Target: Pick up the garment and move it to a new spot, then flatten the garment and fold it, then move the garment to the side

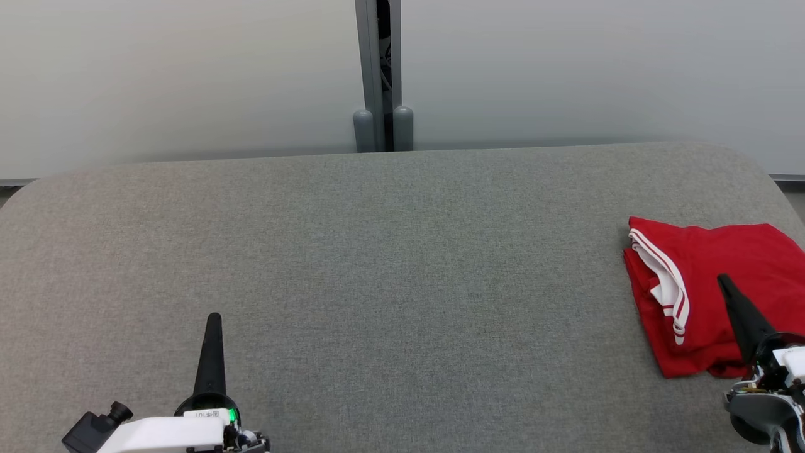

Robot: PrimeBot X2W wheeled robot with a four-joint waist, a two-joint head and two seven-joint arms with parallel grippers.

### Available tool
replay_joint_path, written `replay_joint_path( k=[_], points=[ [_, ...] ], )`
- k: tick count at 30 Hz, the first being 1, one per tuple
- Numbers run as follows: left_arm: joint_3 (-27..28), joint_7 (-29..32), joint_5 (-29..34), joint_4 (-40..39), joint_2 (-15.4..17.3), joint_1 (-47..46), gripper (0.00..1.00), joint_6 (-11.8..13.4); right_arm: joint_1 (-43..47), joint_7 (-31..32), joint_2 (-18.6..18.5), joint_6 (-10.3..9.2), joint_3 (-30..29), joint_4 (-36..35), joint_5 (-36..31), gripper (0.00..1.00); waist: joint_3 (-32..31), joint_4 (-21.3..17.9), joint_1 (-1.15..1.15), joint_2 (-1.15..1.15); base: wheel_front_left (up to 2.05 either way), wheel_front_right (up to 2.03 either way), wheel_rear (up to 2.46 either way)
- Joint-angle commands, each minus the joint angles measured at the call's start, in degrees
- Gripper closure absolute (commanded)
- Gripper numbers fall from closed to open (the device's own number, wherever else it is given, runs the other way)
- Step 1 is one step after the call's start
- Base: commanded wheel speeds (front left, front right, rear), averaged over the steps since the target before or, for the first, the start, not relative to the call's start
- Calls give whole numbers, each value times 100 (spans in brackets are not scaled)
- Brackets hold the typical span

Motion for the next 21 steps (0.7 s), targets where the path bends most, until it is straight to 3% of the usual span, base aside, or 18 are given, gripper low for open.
replay_joint_path(
  k=[1,21],
  points=[
    [49,-27,-83,-2,17,-15,100,-64,-85,61,-58,4,-36,12,135,100,-3,5,0,0,0,0,0],
    [167,-78,-719,42,-183,25,100,-323,-243,391,-53,4,-275,265,900,100,-37,78,0,0,0,0,0]
  ],
)
